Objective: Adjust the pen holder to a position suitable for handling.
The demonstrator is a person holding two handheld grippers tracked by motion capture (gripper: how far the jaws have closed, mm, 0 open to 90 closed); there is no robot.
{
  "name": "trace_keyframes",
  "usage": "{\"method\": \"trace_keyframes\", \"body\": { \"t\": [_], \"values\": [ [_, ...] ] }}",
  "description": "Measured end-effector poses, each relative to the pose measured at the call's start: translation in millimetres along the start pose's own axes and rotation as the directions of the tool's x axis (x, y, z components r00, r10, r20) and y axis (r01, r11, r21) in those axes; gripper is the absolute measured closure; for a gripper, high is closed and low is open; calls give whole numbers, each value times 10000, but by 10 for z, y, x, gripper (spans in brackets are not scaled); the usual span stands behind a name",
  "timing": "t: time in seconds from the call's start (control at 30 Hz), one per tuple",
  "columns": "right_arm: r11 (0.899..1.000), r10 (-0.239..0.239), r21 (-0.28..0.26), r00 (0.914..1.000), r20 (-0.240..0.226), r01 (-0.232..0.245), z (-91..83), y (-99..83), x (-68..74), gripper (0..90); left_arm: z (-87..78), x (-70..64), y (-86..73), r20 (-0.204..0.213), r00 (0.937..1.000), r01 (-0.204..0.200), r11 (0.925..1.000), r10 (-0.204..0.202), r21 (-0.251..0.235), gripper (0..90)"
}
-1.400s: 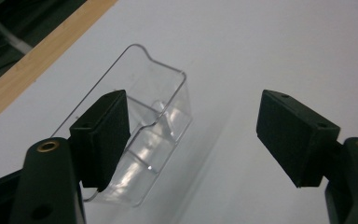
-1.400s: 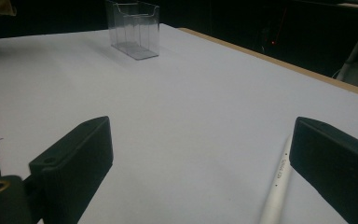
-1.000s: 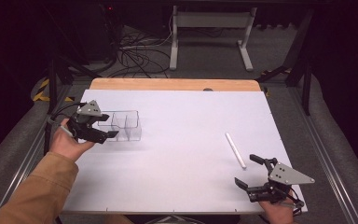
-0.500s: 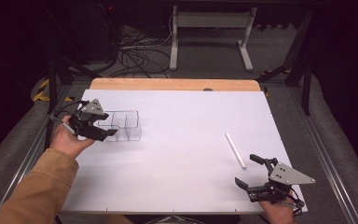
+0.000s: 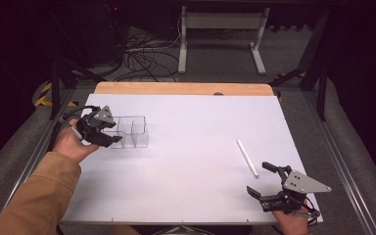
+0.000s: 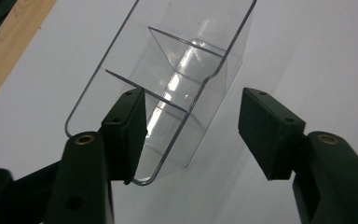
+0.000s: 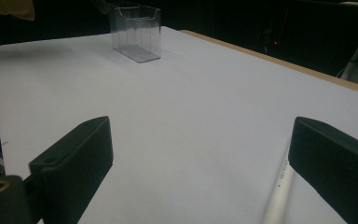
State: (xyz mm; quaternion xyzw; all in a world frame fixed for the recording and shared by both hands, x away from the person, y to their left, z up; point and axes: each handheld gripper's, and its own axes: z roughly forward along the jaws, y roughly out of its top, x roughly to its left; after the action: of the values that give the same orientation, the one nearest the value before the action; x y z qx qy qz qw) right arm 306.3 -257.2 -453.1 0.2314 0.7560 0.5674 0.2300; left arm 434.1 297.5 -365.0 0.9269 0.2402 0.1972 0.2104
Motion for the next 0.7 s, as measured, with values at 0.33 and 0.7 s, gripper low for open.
{"method": "trace_keyframes", "body": {
  "t": [0.33,0.7],
  "values": [
    [10000,-28,26,10000,-28,28,3,-1,1,68,94,30,15,-176,9993,-309,9962,325,811,589],
    [10000,39,57,9999,-108,-38,9,-10,-5,68,140,-30,79,-309,9935,-1029,9809,1094,1652,702]
  ]
}}
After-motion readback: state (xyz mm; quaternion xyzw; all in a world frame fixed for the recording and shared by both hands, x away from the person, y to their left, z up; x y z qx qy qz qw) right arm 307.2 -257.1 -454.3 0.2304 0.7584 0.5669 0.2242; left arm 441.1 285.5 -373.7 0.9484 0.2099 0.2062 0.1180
